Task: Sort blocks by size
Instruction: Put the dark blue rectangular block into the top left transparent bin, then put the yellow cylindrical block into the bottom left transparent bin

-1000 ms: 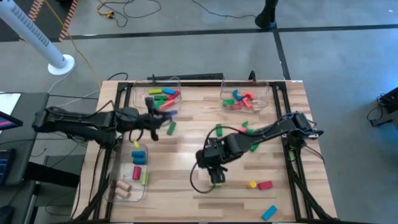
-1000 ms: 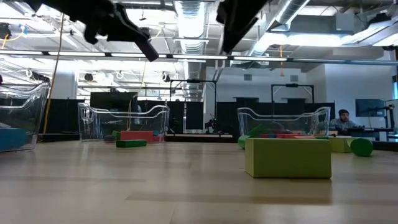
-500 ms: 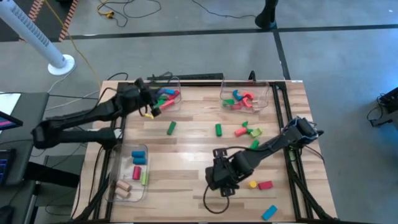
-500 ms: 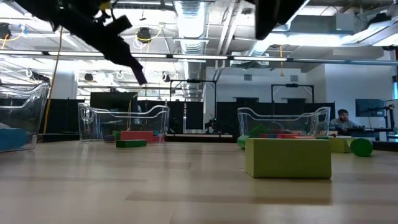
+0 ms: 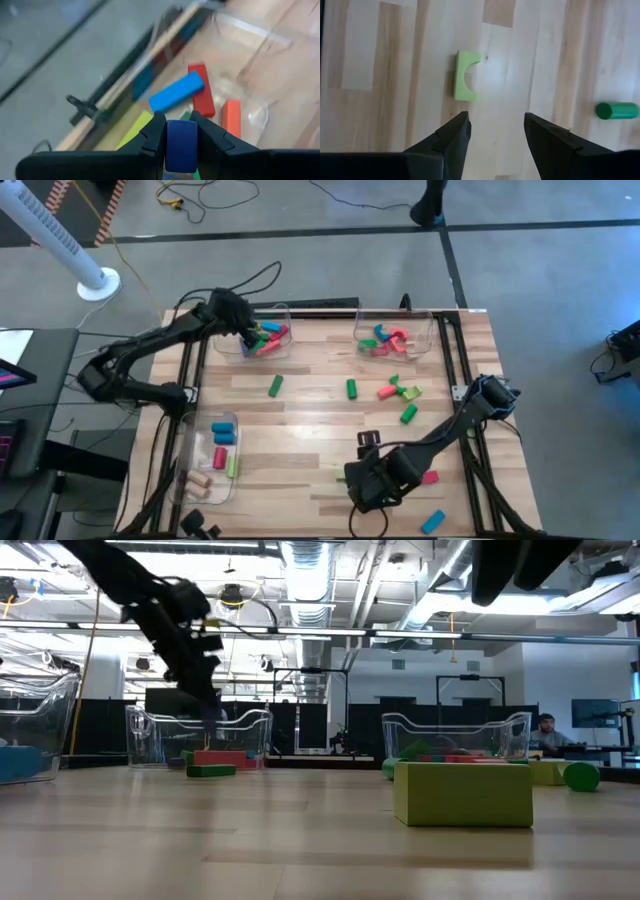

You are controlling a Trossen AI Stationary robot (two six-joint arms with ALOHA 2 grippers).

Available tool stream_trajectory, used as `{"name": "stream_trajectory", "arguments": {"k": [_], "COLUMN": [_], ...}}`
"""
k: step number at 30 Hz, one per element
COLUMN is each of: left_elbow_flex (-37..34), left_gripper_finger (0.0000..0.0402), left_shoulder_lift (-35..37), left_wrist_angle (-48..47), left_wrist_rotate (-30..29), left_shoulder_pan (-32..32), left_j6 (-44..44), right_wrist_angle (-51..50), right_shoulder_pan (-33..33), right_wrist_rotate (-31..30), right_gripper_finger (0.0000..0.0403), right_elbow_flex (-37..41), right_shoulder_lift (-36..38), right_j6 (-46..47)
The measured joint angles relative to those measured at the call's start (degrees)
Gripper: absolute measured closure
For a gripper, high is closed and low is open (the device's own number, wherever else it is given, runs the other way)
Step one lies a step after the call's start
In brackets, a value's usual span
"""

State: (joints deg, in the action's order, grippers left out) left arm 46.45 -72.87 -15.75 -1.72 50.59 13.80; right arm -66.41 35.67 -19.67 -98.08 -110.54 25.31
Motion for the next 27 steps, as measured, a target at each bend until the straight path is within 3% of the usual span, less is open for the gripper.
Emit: {"name": "stream_trajectory", "arguments": {"k": [11,20,27], "left_elbow_flex": [7.7,7.7,7.7], "left_gripper_finger": [0.0325,0.0288,0.0244], "left_shoulder_lift": [-11.7,-10.5,-7.1], "left_wrist_angle": [-7.4,-6.9,-6.7], "left_wrist_rotate": [-0.5,-1.6,-1.6], "left_shoulder_pan": [0.0,0.0,-0.3], "left_j6": [0.4,0.4,0.9], "right_wrist_angle": [1.6,8.0,2.7], "right_shoulder_pan": [4.2,4.8,5.4], "right_wrist_rotate": [-7.9,-7.9,-7.4], "right_gripper_finger": [0.0191,0.0191,0.0191], "right_elbow_flex": [1.8,10.3,11.3], "right_shoulder_lift": [0.0,-0.1,0.4], "right_j6": [5.6,11.0,15.7]}}
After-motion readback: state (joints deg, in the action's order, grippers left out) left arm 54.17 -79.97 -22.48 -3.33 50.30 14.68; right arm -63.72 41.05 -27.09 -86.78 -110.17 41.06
